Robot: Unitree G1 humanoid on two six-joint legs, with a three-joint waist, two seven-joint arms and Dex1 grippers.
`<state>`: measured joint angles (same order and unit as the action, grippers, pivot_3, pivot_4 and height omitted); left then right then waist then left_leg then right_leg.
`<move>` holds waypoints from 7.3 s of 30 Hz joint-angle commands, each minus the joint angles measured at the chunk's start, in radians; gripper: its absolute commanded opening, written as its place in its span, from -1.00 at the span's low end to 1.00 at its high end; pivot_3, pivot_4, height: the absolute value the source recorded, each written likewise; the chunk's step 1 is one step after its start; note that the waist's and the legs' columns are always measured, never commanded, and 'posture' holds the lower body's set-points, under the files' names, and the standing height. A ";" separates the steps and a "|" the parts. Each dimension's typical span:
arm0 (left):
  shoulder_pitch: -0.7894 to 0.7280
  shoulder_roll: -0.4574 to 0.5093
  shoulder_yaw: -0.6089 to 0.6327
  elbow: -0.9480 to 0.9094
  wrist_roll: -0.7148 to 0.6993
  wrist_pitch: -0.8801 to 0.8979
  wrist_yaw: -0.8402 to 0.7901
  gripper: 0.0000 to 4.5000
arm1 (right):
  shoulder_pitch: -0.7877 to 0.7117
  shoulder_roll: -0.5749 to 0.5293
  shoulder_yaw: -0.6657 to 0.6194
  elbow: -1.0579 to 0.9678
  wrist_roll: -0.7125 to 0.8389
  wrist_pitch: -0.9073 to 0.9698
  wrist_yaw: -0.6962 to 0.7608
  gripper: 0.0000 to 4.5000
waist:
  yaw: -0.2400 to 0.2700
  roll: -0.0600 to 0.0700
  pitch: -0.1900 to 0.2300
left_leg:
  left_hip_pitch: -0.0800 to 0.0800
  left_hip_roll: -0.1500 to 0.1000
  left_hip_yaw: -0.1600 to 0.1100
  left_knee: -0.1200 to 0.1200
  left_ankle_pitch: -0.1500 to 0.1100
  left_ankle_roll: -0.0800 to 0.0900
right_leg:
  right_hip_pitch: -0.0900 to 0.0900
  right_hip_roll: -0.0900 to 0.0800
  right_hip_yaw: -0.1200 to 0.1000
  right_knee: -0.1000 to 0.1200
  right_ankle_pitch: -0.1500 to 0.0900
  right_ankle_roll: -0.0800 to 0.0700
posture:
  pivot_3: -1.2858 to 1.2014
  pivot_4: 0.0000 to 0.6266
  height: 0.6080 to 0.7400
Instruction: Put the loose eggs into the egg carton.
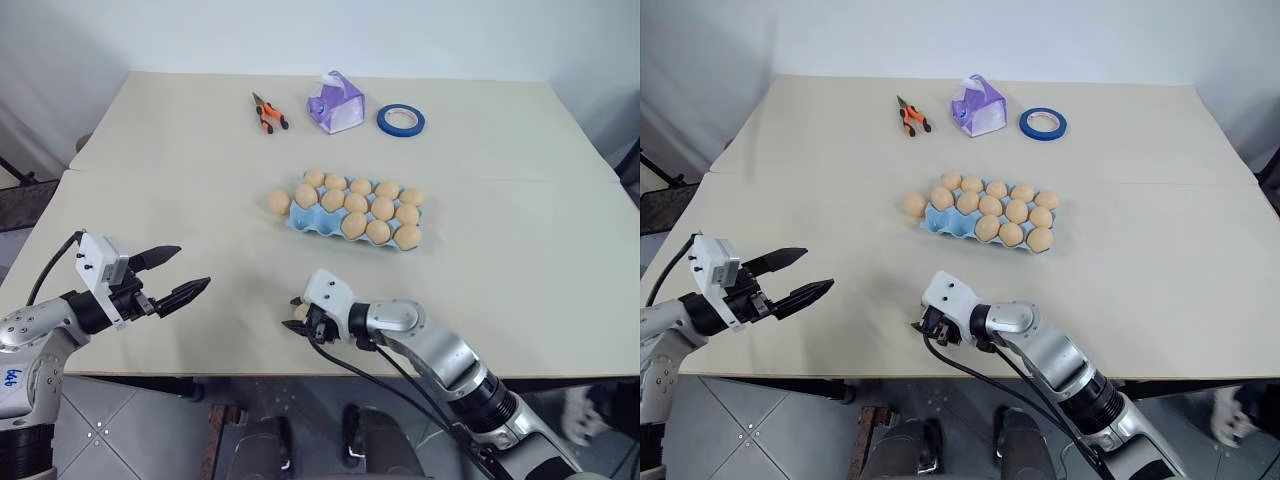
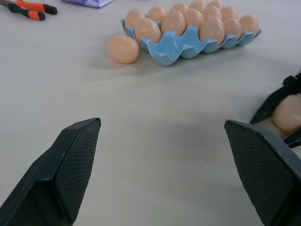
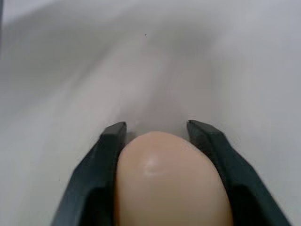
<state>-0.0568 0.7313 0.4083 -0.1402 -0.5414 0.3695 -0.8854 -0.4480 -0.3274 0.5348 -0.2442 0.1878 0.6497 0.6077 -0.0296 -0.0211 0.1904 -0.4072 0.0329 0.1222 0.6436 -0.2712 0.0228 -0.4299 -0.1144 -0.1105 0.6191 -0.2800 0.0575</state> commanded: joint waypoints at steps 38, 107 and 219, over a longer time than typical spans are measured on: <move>-0.251 -0.029 -0.161 0.288 0.057 -0.242 -0.218 1.00 | -0.505 0.224 -0.333 0.697 -0.112 -0.316 -0.104 -0.30 | -0.027 0.000 0.000 | 0.001 0.000 0.015 -0.005 0.008 0.001 | -0.008 0.000 0.002 0.008 0.001 0.002 | 0.03 -0.52 1.00; -1.139 -0.386 -0.334 1.443 0.497 -0.546 0.211 1.00 | 0.313 -0.354 -0.811 -0.286 0.230 -0.053 0.011 0.99 | 0.036 -0.006 0.003 | -0.006 -0.002 0.030 0.015 -0.001 0.020 | -0.010 0.001 -0.003 -0.001 0.013 0.015 | 0.03 -0.52 1.00; -0.461 -0.048 -0.235 0.445 0.172 -0.086 -0.431 0.99 | 0.076 -0.421 -0.593 0.158 0.194 -0.327 0.410 1.00 | 0.009 -0.006 0.003 | 0.001 -0.002 0.025 0.023 -0.004 0.020 | -0.001 -0.009 0.004 0.006 0.015 0.012 | 0.03 -0.52 1.00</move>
<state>-0.5246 0.6744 0.1567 0.3476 -0.3391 0.2816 -1.3245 -0.3543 -0.7458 -0.0456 -0.0824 0.3817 0.3474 1.0109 -0.0211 -0.0275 0.1933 -0.4060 0.0309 0.1475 0.6668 -0.2753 0.0425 -0.4308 -0.1231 -0.1069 0.6255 -0.2647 0.0697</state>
